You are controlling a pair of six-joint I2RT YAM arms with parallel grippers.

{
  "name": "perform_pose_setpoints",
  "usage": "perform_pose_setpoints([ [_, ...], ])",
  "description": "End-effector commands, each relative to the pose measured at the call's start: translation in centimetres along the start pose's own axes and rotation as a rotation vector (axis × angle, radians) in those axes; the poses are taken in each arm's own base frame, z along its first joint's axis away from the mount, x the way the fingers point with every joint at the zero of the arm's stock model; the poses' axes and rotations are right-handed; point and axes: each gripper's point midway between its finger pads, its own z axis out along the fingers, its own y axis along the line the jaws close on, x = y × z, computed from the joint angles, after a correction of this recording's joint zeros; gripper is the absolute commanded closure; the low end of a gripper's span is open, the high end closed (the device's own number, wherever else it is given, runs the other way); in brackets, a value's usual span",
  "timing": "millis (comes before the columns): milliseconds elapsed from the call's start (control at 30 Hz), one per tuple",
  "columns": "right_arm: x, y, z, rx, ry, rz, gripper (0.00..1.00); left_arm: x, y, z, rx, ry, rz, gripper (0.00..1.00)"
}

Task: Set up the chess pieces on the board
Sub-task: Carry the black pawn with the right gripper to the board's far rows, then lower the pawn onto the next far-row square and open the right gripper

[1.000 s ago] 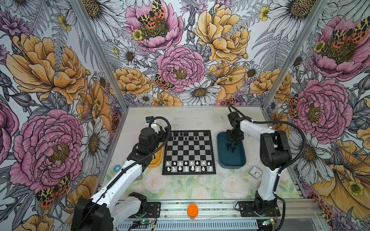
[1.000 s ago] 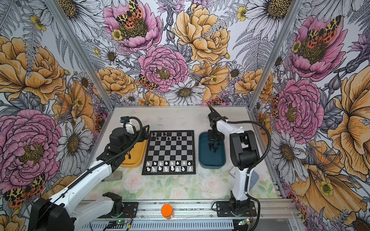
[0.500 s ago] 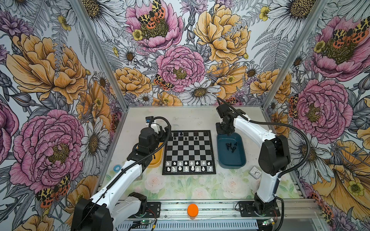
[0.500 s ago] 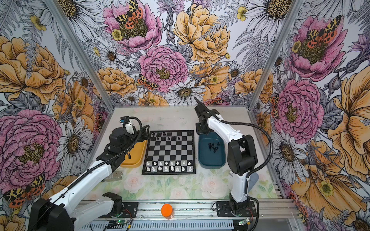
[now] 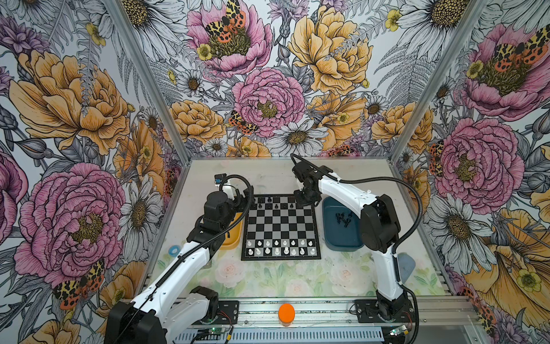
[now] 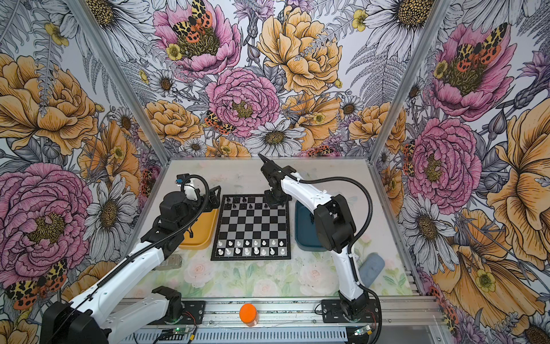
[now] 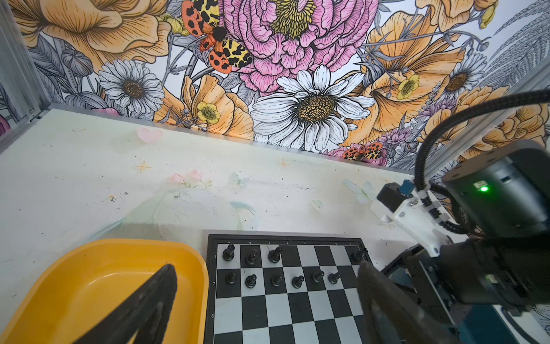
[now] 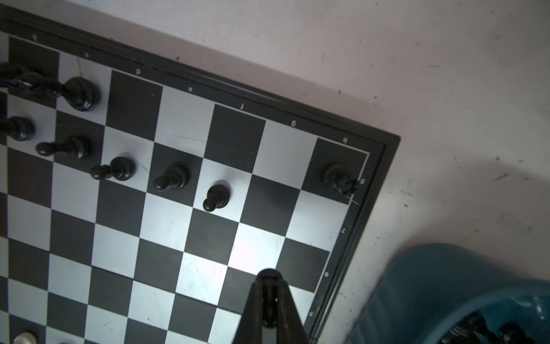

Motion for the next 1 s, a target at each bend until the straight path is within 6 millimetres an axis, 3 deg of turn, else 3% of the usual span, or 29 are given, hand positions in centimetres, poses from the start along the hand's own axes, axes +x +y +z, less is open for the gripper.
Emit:
perform_pose_setpoints([
  [0, -1.2, 0.8, -0.4, -0.018, -0.025, 0.010, 1.00, -0.1, 0.4, -0.3, -0.005, -0.014, 0.012, 0.04],
  [467, -2.2, 0.1, 2.8, 0.030, -0.003, 0.009, 1.00, -0.1, 0.5, -0.2, -0.007, -0.011, 0.009, 0.04],
  [967, -2.3, -0.8, 4.2, 0.050, 0.015, 0.023, 1.00, 0.0, 0.6, -0.2, -0.011, -0.006, 0.008, 0.04],
])
